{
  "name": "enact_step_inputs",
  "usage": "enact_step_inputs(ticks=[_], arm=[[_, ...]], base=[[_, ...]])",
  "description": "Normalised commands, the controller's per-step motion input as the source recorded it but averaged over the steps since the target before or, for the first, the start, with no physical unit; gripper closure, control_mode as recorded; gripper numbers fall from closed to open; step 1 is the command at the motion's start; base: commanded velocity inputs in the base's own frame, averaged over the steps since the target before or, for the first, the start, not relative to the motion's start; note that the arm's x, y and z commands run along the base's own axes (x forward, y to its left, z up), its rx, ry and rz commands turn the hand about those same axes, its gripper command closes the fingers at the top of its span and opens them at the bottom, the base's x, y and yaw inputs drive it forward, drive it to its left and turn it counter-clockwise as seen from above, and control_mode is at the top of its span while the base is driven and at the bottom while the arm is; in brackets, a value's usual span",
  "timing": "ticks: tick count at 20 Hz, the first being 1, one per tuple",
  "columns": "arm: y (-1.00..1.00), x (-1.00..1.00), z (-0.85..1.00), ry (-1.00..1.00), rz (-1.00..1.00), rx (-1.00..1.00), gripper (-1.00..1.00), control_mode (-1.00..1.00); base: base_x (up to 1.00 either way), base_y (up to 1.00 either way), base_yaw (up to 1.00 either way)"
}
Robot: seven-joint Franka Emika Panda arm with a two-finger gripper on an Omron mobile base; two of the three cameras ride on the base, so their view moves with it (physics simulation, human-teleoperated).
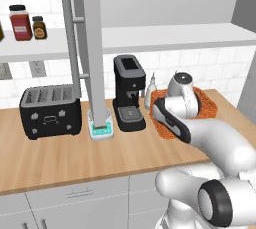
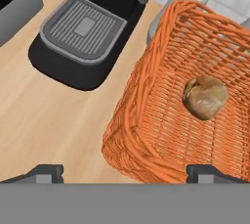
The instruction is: Open the cabinet, pick up the bread from the cabinet and place it in the basket. Then move the basket to the dining counter.
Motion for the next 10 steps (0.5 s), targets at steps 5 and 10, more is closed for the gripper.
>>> enact_step_inputs(ticks=[5,10], arm=[[-0.22,0.26,-0.01,0.07,0.12,-0.11,-1.00,-1.00],[-0.32,0.06,-0.26,0.10,0.12,-0.09,-1.00,-1.00]], base=[[0.00,0.00,0.00],[0.00,0.00,0.00]])
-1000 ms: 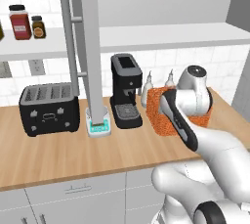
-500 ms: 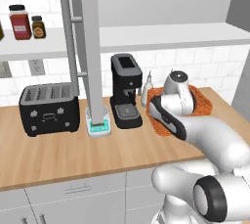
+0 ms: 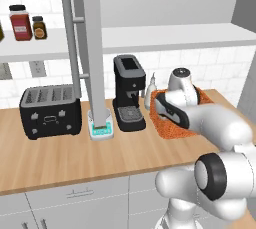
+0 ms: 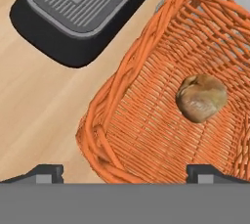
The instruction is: Open the cabinet, pick up the bread from the cabinet and place it in the basket. Then move the basket to the dining counter.
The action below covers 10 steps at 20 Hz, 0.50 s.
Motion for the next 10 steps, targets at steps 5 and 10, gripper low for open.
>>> enact_step_inputs(ticks=[5,10], arm=[[-0.25,0.06,-0.58,0.08,0.14,-0.03,-1.00,-1.00],[-0.11,0.13,-0.48,0.02,0.15,0.00,-1.00,-1.00]], base=[[0.00,0.00,0.00],[0.00,0.00,0.00]])
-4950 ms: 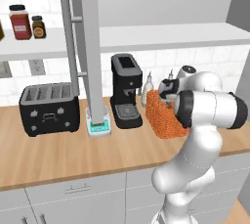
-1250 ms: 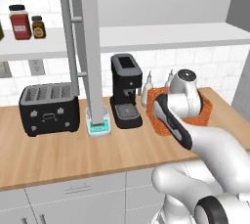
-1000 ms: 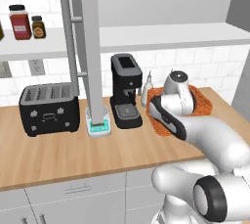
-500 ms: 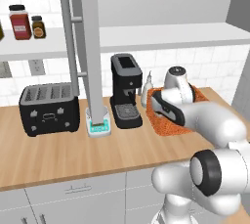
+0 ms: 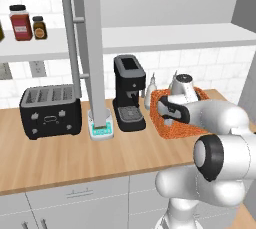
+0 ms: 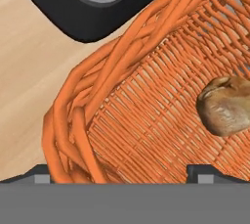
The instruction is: Open the cabinet, pick up the bread from the cabinet and place it in the basket. Then move the basket to the dining counter.
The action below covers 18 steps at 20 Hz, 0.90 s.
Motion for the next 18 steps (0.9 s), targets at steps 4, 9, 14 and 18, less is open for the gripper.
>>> enact_step_inputs(ticks=[4,9,14,18], arm=[[0.00,0.00,-0.87,0.04,0.16,0.00,-1.00,-1.00],[0.00,-0.16,-0.88,0.05,0.15,0.00,1.00,-1.00],[0.00,-0.64,-0.21,0.08,0.15,0.00,1.00,-1.00],[-0.06,-0.86,0.23,0.00,0.14,0.00,1.00,-1.00]], base=[[0.00,0.00,0.00],[0.00,0.00,0.00],[0.00,0.00,0.00],[0.00,0.00,0.00]])
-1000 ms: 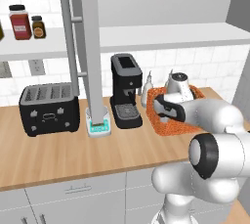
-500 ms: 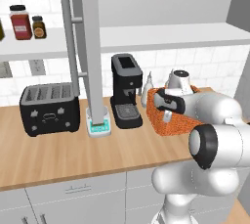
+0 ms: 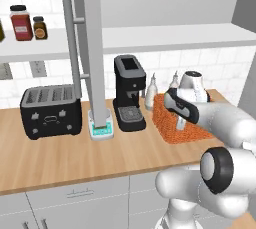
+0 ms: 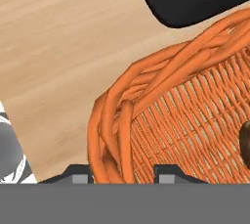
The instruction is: Open the cabinet, pick up the bread from the cabinet and place it in the basket. Then move the basket to the dining counter.
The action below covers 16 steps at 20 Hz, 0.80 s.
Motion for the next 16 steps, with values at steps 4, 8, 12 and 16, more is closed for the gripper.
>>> enact_step_inputs(ticks=[4,8,12,16], arm=[[0.00,-0.76,0.94,-0.04,0.15,-0.01,1.00,-1.00],[0.02,-0.99,0.96,-0.08,0.18,-0.01,1.00,-1.00],[0.03,-0.56,0.74,-0.25,0.27,-0.09,1.00,-1.00],[0.01,-0.47,0.39,-0.27,0.29,-0.11,1.00,-1.00]], base=[[0.00,0.00,0.00],[0.00,0.00,0.00],[0.00,0.00,0.00],[0.00,0.00,0.00]])
